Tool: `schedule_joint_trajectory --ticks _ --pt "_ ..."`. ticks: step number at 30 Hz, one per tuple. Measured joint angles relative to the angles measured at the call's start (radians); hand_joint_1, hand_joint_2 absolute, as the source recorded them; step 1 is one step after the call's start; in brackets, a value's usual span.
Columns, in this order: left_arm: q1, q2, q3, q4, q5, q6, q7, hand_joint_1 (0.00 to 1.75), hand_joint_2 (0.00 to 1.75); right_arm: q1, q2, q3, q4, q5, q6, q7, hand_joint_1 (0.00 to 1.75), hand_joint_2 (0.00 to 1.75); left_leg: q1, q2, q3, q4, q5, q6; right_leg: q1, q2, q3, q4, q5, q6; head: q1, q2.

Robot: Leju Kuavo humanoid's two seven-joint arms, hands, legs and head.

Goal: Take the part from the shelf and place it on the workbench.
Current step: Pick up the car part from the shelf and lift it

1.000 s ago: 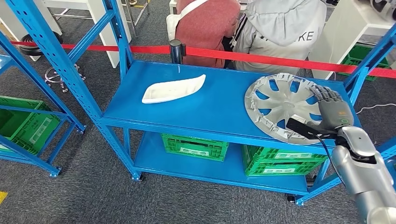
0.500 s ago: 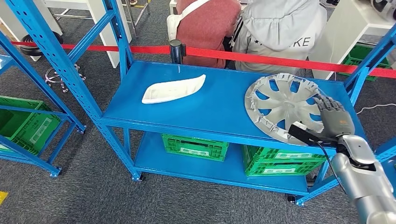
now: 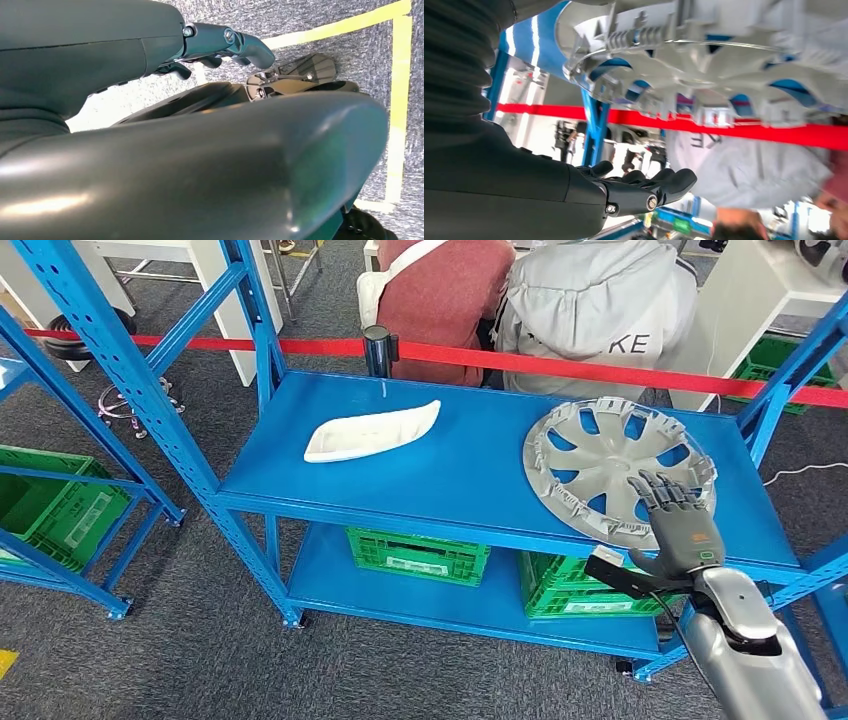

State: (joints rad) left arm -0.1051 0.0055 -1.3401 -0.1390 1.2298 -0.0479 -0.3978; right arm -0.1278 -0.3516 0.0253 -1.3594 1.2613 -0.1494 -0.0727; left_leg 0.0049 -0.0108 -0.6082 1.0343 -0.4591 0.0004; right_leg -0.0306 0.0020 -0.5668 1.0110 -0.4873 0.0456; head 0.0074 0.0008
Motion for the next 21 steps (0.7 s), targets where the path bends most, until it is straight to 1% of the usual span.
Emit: schedule_joint_trajectory --ticks 6,11,15,20,21 --pt "0.000 0.000 -0.001 0.001 -0.001 0.001 -0.003 0.00 0.00 0.073 0.019 -0.009 -0.135 0.020 0.012 0.011 0.00 1.75 0.000 0.000 0.000 0.000 0.000 0.000 0.000 0.000 0.000 0.000 -0.001 -0.001 0.000 0.000" --pt "-0.001 0.000 -0.004 0.001 -0.002 0.001 -0.003 0.00 0.00 0.113 0.032 -0.027 -0.194 0.030 0.023 0.014 0.00 1.75 0.000 0.000 0.000 0.000 -0.001 -0.001 0.000 0.000 0.000 0.000 -0.001 -0.001 0.000 0.000" --pt "-0.001 0.000 -0.011 0.001 -0.003 0.001 -0.002 0.00 0.00 0.126 0.041 -0.030 -0.208 0.038 0.035 0.006 1.75 1.75 0.000 0.001 0.001 0.000 -0.001 -0.001 0.000 0.000 0.000 0.000 -0.001 -0.001 0.000 0.000" --pt "-0.001 0.000 -0.016 0.001 -0.004 0.000 0.003 0.00 0.00 0.140 0.046 -0.039 -0.210 0.038 0.045 0.002 1.75 1.75 0.000 0.000 0.001 0.000 -0.001 -0.001 0.000 0.000 0.000 0.000 -0.001 -0.001 0.000 0.000" --pt "-0.001 0.000 -0.017 0.001 -0.004 0.000 0.004 0.00 0.00 0.144 0.046 -0.043 -0.210 0.037 0.046 0.002 1.31 1.75 0.000 0.000 0.001 0.000 -0.001 -0.001 0.000 0.000 0.000 0.000 -0.001 -0.001 0.000 0.000"
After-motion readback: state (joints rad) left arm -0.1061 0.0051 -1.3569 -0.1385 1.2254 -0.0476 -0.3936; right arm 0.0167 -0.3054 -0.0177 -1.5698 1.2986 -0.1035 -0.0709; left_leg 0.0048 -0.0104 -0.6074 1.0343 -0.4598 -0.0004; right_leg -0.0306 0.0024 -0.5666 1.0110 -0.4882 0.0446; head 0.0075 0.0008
